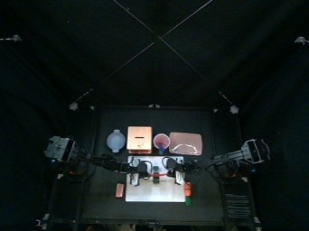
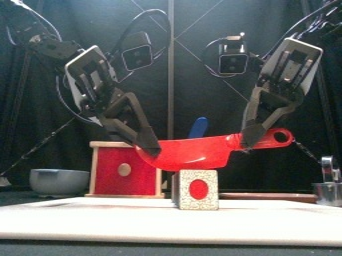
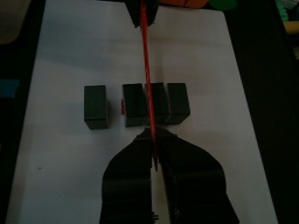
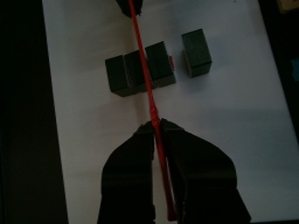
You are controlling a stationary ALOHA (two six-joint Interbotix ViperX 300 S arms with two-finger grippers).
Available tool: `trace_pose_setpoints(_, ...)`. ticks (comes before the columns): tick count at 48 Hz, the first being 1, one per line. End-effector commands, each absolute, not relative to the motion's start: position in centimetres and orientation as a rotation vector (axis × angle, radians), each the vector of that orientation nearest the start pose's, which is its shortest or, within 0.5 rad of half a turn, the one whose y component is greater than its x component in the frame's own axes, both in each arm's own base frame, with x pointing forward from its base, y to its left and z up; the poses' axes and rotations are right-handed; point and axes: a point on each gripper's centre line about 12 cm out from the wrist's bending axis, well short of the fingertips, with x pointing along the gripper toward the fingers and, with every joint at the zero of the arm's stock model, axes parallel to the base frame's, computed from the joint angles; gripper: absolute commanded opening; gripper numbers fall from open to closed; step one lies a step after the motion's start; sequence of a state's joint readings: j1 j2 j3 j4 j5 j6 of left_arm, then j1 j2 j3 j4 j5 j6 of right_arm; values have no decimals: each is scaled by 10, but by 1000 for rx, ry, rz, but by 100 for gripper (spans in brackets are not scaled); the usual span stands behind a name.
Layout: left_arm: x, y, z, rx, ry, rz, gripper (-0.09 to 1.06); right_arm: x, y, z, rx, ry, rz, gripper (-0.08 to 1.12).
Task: Place sushi on board then cut the sushi with the knife then place the pieces on the plate
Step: Cut the sushi into 4 pieces
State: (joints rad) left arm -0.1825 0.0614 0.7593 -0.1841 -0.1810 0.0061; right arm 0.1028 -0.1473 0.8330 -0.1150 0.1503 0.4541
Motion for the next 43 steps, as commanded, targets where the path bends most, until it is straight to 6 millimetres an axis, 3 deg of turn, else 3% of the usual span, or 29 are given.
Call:
trace_pose_setpoints(1, 376, -68, 141, -96, 621, -100, 38, 326, 25, 163, 283, 812, -79, 42)
trace_pose_setpoints(43, 375, -67, 140, -102, 626, -94, 38, 324, 26, 159, 297, 824, -83, 42)
